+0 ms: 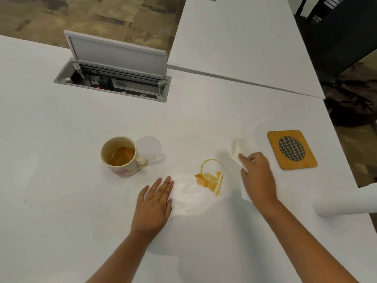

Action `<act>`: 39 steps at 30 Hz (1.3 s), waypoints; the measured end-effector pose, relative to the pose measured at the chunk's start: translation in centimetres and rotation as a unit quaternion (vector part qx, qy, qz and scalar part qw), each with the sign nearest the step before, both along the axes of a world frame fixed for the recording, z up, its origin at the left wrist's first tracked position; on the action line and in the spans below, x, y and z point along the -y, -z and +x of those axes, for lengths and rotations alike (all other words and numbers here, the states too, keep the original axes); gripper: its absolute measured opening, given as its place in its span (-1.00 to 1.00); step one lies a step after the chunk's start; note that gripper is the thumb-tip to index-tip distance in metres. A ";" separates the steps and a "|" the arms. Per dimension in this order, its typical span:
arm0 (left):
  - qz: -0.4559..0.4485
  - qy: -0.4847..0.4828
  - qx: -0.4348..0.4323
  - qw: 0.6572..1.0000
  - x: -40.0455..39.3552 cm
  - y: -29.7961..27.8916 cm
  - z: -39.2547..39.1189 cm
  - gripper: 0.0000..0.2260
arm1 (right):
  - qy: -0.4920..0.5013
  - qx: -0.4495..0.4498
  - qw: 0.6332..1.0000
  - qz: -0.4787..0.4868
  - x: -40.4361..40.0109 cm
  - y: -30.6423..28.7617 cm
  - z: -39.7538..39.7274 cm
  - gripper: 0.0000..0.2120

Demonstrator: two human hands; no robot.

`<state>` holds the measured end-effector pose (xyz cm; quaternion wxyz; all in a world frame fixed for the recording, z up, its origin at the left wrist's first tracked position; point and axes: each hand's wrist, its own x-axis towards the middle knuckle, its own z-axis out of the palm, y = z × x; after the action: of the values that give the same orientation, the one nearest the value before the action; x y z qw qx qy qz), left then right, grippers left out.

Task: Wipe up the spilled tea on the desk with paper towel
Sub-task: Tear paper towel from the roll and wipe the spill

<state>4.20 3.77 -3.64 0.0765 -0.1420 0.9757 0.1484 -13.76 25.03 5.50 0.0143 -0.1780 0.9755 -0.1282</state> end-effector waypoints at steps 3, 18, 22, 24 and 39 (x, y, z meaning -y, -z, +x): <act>-0.003 0.000 -0.003 1.000 0.0 0.0 0.0 -0.51 | 0.020 0.117 0.991 -0.056 1.1 2.6 1.0 -0.62; -0.018 0.004 -0.012 1.000 0.0 0.3 0.0 -0.52 | -0.181 0.228 0.956 0.027 5.2 4.9 1.8 -0.36; -0.021 0.005 -0.006 1.000 0.0 0.4 0.0 -0.52 | -0.285 0.225 0.931 0.042 4.6 5.2 3.1 -0.28; -0.020 0.004 -0.006 1.000 0.0 0.3 0.0 -0.52 | -0.334 0.219 0.914 0.070 3.2 5.3 3.0 -0.20; -0.017 0.004 -0.002 1.000 -0.1 0.0 -0.1 -0.51 | -0.118 0.212 0.948 0.205 -0.2 0.6 2.2 -0.42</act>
<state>4.13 3.84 -3.64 0.0724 -0.1394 0.9787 0.1319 -11.60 25.25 4.95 0.2721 -0.2536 0.9273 0.0423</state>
